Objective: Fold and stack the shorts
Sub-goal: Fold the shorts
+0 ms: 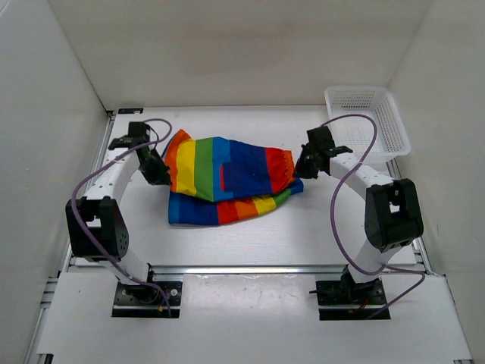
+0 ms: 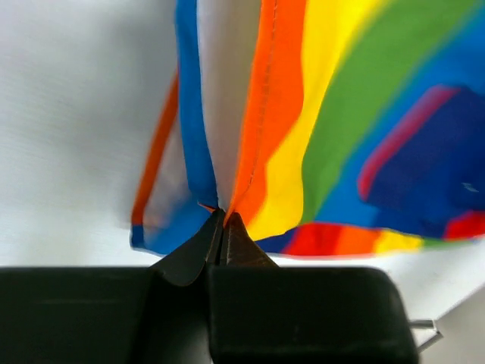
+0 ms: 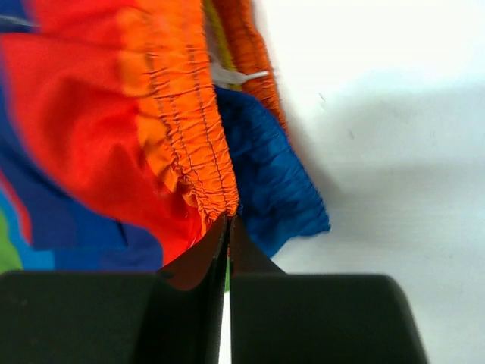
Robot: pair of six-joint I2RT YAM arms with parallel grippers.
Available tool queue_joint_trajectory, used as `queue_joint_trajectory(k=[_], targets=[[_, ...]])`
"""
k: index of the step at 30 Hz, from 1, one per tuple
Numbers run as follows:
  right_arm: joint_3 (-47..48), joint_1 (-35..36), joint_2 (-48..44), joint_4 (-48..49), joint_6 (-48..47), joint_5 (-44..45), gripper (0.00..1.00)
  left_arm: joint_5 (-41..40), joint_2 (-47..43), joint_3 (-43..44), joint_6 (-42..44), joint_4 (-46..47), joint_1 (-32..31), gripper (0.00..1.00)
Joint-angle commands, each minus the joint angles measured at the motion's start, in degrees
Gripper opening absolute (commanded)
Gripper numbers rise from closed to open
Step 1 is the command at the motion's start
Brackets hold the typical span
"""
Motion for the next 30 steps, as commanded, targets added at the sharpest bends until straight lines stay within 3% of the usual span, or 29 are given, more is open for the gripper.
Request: queue_joint_trajectory(k=[1,5,10,17,22,25,26,28,29,30], targets=[[5.9,-0.5,-5.3,-0.9,0.2,1.6,0.00,1.2,-7.2,9.3,2.2,-7.4,-0.1,0.10],[9.7,-1.0,-9.0,-2.9,0.8,3.9,0.00,1.7,-9.6,15.1,2.7,-11.2,-0.1,0.10],[7.8,-2.4,-13.2,-3.4,1.3,5.7,0.00,4.0,-12.6,13.9,3.9,-12.7,-0.1,0.10],[0.7,-6.5,-15.4,-3.4,0.8,5.8,0.00,7.0,-18.5,-4.8,1.5,-7.7,-4.1,0.10],[-11.0,-6.5,-19.0,-2.9,0.8,6.0,0.00,7.1,-19.9,-20.8,-2.4,-0.6,-6.1,0.10],[-15.0,-6.5,-19.0,-1.8,1.4,6.0,0.00,8.8,-15.7,-24.3,-3.5,2.4,-7.1,0.25],[-15.8,-6.5,-18.1,-1.8,1.4,6.0,0.05,8.8,-14.7,-24.3,-3.5,2.4,-7.9,0.28],[-15.9,-6.5,-15.9,-3.4,1.4,7.4,0.27,8.8,-14.0,-22.0,-3.0,2.4,-9.1,0.44],[-13.7,-6.5,-15.9,-4.0,0.7,7.4,0.47,8.8,-13.4,-21.1,-2.3,0.6,-9.1,0.66],[-12.8,-7.0,-15.4,-4.6,0.7,7.4,0.54,8.2,-13.4,-20.0,-2.3,-0.5,-9.1,0.75]])
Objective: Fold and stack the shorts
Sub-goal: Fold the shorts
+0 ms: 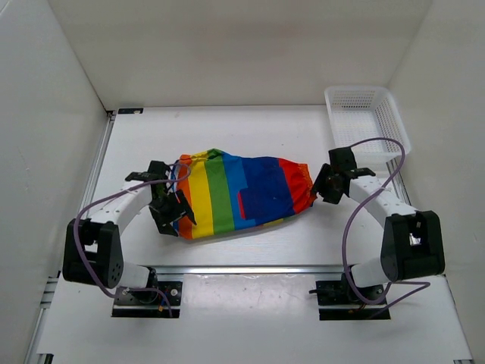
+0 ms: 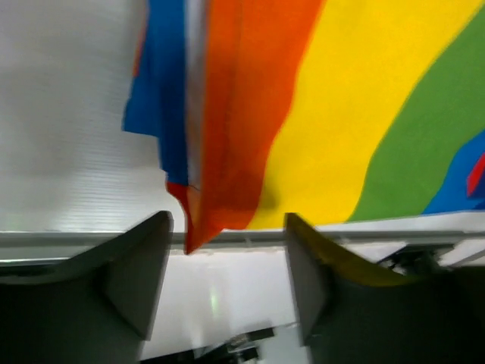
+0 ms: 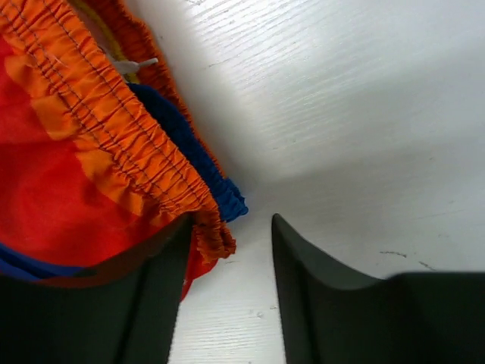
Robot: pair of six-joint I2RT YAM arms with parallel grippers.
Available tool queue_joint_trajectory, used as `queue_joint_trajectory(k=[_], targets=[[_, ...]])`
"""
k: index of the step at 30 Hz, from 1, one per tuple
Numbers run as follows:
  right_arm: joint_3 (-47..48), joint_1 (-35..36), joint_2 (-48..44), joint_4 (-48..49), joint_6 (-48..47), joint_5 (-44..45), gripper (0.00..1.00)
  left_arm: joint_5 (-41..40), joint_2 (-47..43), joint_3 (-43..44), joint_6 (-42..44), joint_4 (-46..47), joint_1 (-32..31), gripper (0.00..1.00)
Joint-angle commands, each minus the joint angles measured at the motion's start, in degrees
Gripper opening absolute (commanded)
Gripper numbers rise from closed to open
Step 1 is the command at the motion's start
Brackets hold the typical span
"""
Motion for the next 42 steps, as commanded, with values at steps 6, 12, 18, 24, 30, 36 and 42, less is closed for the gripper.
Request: queue_joint_trajectory(k=[6,12,18,24,30,36,42], targets=[[7.4,-0.6,-2.7,-1.0,-3.0,-1.4,0.74,-9.2,0.5,18.9,1.2,-5.5,-0.7,0.95],[11.0,-0.6,-1.1,-1.0,-3.6,-3.0,0.62,-17.9,12.0,35.0,5.6,-4.9,-1.2,0.77],[11.7,-0.6,0.1,-1.0,-3.6,-3.5,0.60,-22.7,25.4,48.3,11.1,-6.2,-2.3,0.97],[13.3,-0.6,4.9,-1.0,-4.9,-3.5,0.71,-25.6,37.1,56.6,11.1,-7.8,-2.8,0.70],[15.4,-0.1,12.6,0.2,-6.6,-7.1,0.69,-22.4,40.6,60.9,11.6,-8.4,-2.8,0.10],[15.6,0.6,14.6,2.5,-6.6,-11.3,0.05,-21.1,40.7,63.4,11.6,-8.9,-2.2,0.10],[14.3,0.6,13.4,2.5,-5.0,-5.9,0.00,-13.3,38.4,65.2,11.1,-7.8,3.2,0.10]])
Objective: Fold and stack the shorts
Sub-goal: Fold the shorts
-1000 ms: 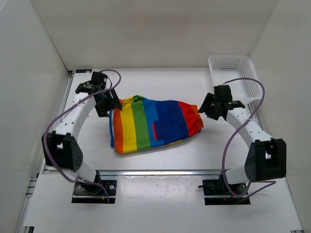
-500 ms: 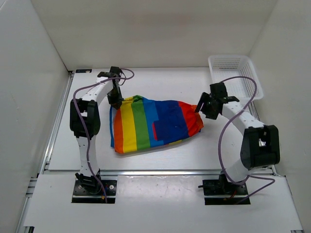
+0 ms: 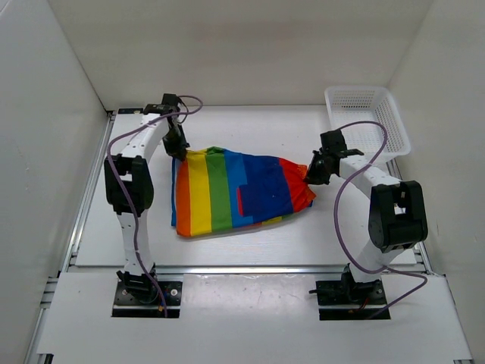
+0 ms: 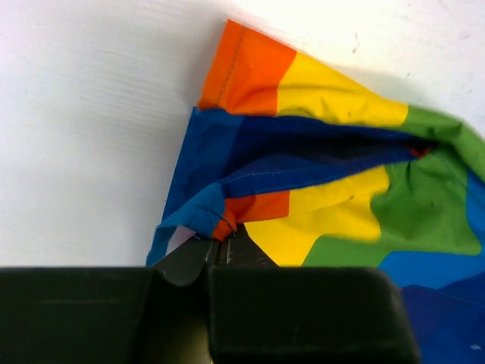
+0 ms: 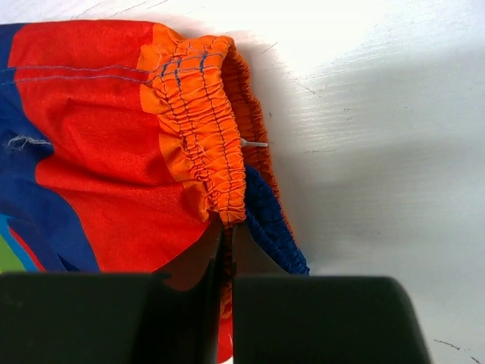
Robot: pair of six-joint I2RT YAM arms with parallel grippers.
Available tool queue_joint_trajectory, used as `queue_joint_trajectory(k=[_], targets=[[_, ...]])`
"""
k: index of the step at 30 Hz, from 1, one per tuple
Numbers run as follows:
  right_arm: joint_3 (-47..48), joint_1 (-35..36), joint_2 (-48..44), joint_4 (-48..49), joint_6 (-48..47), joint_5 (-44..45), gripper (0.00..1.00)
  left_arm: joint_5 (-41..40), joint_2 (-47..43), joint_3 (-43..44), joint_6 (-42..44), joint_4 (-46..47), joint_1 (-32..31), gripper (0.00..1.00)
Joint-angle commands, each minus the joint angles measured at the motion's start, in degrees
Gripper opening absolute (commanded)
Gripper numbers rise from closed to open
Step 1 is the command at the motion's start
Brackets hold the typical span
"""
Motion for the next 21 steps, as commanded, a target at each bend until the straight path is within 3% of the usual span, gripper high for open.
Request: queue_joint_trajectory(k=[1,5,11,14,15,16,17,19,20,21], targets=[[0.1,0.1,-1.3,1.1,0.5,2.3,0.00,6.6,-4.3,2.8,-0.1,0.7,4.2,0.10],[-1.0,0.1,-1.8,0.5,1.0,5.9,0.00,14.6,-0.3,8.1,-0.8,0.7,9.2,0.10],[-2.0,0.6,-1.8,0.5,-0.7,7.1,0.00,20.8,10.0,13.0,-0.8,0.7,9.9,0.10],[-2.0,1.1,-1.8,1.1,-2.3,6.6,0.04,22.5,13.3,15.0,-1.4,-0.2,9.9,0.36],[-2.0,1.1,-1.8,1.1,-2.3,5.3,0.15,22.5,13.3,15.5,-1.4,-0.2,9.9,0.43],[-1.4,1.1,-1.8,1.1,-3.2,3.7,0.36,22.5,13.3,16.1,-1.4,-0.8,9.9,0.60],[-1.4,1.7,-2.5,1.1,-3.2,3.1,0.49,21.7,12.2,16.1,-1.4,-0.8,9.9,0.69],[-1.4,1.7,-3.0,1.1,-3.2,2.3,0.69,19.2,8.6,15.6,-2.0,-0.8,9.9,0.85],[-1.4,1.7,-3.8,0.1,-3.2,2.3,0.81,16.9,7.2,15.6,-2.0,-1.5,9.9,0.98],[0.0,1.7,-3.8,-1.2,-2.5,4.0,0.86,15.8,5.8,14.9,-2.0,-2.2,10.5,1.00]])
